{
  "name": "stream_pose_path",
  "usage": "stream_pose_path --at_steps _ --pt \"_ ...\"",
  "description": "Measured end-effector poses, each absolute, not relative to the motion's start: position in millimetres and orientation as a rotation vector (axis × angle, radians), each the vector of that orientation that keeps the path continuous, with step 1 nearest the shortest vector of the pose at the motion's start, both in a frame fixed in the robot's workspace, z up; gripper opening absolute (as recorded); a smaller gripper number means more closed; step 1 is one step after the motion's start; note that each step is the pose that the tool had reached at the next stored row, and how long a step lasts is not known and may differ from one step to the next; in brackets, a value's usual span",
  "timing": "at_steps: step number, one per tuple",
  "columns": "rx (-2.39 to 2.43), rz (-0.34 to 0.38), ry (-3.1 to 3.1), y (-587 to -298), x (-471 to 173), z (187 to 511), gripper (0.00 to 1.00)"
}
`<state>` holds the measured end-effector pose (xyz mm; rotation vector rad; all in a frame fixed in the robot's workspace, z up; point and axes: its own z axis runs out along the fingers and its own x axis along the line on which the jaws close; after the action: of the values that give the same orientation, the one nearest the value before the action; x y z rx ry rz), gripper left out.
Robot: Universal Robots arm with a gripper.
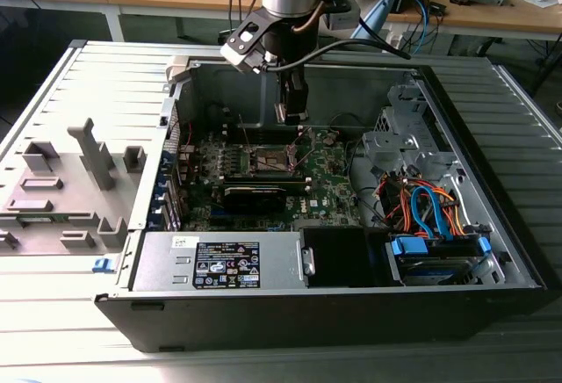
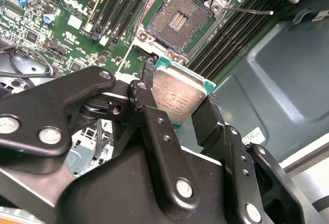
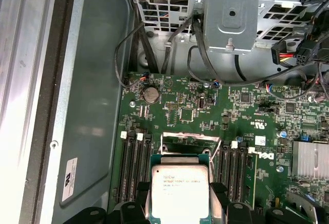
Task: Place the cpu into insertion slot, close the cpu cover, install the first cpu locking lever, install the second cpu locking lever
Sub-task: 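Place the cpu into insertion slot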
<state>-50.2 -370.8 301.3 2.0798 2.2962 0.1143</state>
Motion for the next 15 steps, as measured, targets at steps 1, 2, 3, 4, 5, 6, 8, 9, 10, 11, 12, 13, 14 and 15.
stream_pose_path --at_steps 1,2,3,4,5,6,8,9,10,11,12,13,14,15 --pt "2.081 0.114 2.295 -370.8 -50.2 301.3 0.54" --pt "2.082 0.114 2.295 -370.8 -50.2 301.3 0.54" --pt "2.082 0.114 2.294 -370.8 -50.2 301.2 0.54" --pt "2.084 0.114 2.293 -370.8 -50.2 301.2 0.54" --pt "2.085 0.114 2.292 -370.8 -50.2 301.1 0.54" --pt "2.086 0.114 2.291 -370.8 -50.2 301.1 0.54" --pt "2.087 0.114 2.289 -370.8 -50.2 301.0 0.54" --pt "2.088 0.114 2.289 -370.8 -50.2 301.1 0.54" --pt "2.088 0.114 2.288 -370.8 -50.2 301.0 0.54" --pt "2.089 0.114 2.287 -370.8 -50.2 301.0 0.54" --pt "2.09 0.114 2.286 -370.8 -50.2 301.0 0.54" --pt "2.091 0.114 2.286 -370.8 -50.2 300.9 0.54" --pt "2.092 0.114 2.285 -370.8 -50.2 300.9 0.54" --pt "2.092 0.114 2.284 -370.8 -50.2 300.9 0.54"
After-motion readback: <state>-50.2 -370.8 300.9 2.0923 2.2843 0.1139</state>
